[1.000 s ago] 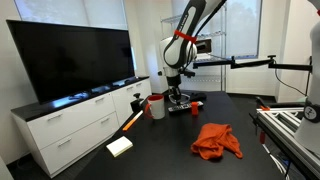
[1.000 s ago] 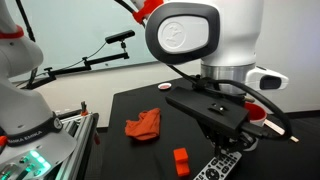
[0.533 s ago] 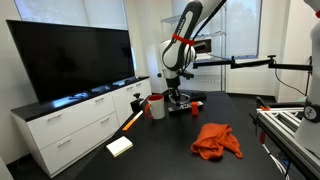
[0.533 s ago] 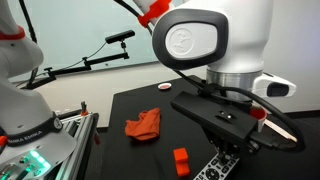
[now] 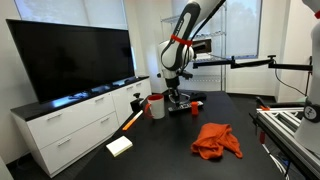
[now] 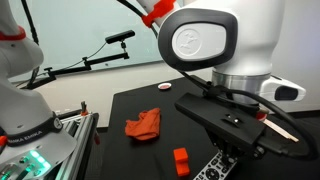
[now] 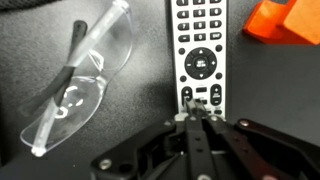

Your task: Press a button on the remote control.

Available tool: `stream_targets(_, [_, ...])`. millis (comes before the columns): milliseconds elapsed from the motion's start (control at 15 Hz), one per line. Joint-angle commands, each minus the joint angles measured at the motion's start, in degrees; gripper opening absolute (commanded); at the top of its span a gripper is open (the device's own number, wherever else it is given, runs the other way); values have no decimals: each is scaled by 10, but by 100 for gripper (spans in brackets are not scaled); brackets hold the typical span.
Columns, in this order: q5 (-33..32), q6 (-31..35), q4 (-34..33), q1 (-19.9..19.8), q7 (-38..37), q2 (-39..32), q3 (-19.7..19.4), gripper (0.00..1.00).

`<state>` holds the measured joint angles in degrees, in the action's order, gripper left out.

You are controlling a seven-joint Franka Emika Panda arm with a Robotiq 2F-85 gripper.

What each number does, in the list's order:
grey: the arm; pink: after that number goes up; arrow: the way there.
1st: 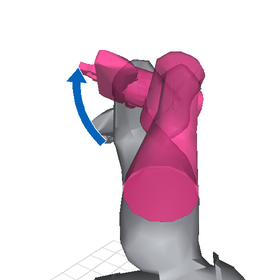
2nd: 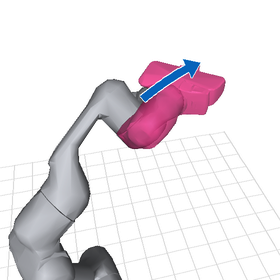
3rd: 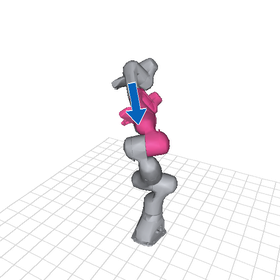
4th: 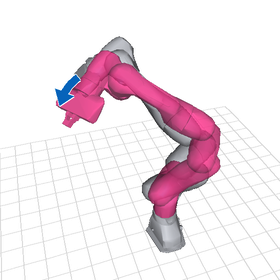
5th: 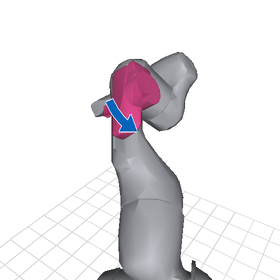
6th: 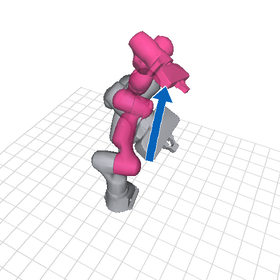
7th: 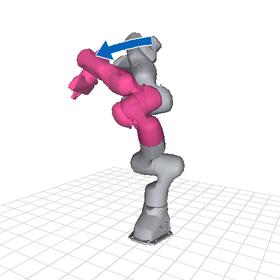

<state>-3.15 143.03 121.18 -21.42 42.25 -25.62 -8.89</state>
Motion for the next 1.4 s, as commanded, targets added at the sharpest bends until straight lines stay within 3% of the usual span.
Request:
stream_targets(0, [7, -15, -13, -6, -5, 3, 7, 0])
stream_targets(1333, [1, -15, -15, 1, -8, -4, 13, 0])
